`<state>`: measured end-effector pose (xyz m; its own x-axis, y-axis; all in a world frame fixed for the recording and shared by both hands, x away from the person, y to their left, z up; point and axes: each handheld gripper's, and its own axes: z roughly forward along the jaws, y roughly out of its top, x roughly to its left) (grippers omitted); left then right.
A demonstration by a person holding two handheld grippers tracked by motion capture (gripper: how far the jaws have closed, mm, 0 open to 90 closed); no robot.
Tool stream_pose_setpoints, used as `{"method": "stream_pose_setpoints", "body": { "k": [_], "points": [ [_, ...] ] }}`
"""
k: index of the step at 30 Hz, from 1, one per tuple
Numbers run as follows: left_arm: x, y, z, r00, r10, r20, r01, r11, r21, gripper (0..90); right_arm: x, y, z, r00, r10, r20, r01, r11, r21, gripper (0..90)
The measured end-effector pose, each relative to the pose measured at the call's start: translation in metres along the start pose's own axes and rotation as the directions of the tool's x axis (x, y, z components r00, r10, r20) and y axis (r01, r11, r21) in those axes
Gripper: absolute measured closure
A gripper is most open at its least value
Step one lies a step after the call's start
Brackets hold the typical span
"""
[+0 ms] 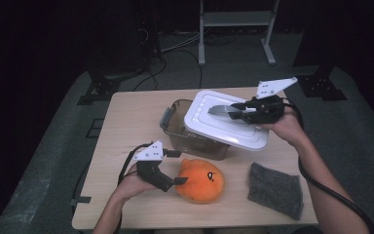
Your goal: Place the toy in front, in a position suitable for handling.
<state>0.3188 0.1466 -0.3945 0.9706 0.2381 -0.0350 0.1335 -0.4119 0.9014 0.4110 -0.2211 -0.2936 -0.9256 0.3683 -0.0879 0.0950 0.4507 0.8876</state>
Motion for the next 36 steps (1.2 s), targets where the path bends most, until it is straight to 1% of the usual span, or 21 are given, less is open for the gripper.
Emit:
{"method": "stream_pose_setpoints", "body": {
  "k": [7,11,16,21,26,29,33,34,36],
  "points": [
    [0.000,0.000,-0.001,1.0000,-0.006,-0.007,0.006,1.0000,-0.002,9.3,0.009,-0.018,-0.045,0.9988,0.021,0.044,-0.021,1.000,-0.010,65.6],
    [0.000,0.000,-0.003,0.9999,-0.009,-0.012,0.009,0.9999,-0.004,9.3,0.015,-0.031,-0.067,0.9973,0.027,0.069,-0.027,1.000,-0.001,65.6],
    [0.001,0.000,-0.004,0.9998,-0.010,-0.017,0.009,0.9999,-0.008,8.8,0.020,-0.053,-0.093,0.9941,0.051,0.096,-0.051,0.999,-0.005,65.6],
    [0.001,0.000,-0.005,0.9996,-0.013,-0.025,0.013,0.9999,-0.009,7.9,0.027,-0.076,-0.114,0.9909,0.073,0.113,-0.073,0.997,-0.004,65.6],
    [0.002,0.000,-0.006,0.9995,-0.015,-0.028,0.015,0.9998,-0.013,7.9,0.032,-0.093,-0.126,0.9887,0.090,0.120,-0.091,0.996,0.000,65.6],
    [0.001,0.000,-0.007,0.9993,-0.020,-0.031,0.019,0.9996,-0.019,7.8,0.035,-0.103,-0.132,0.9883,0.099,0.116,-0.100,0.995,0.000,65.6],
    [0.002,0.001,-0.008,0.9993,-0.019,-0.033,0.018,0.9996,-0.021,7.8,0.038,-0.116,-0.135,0.9859,0.114,0.122,-0.117,0.993,0.013,65.6],
    [0.002,0.001,-0.008,0.9993,-0.018,-0.034,0.017,0.9996,-0.021,7.8,0.039,-0.119,-0.136,0.9848,0.125,0.120,-0.128,0.992,0.014,65.6],
    [0.002,0.001,-0.009,0.9992,-0.017,-0.035,0.017,0.9996,-0.022,7.8,0.039,-0.126,-0.135,0.9841,0.132,0.118,-0.136,0.991,0.021,65.6]
  ]
}}
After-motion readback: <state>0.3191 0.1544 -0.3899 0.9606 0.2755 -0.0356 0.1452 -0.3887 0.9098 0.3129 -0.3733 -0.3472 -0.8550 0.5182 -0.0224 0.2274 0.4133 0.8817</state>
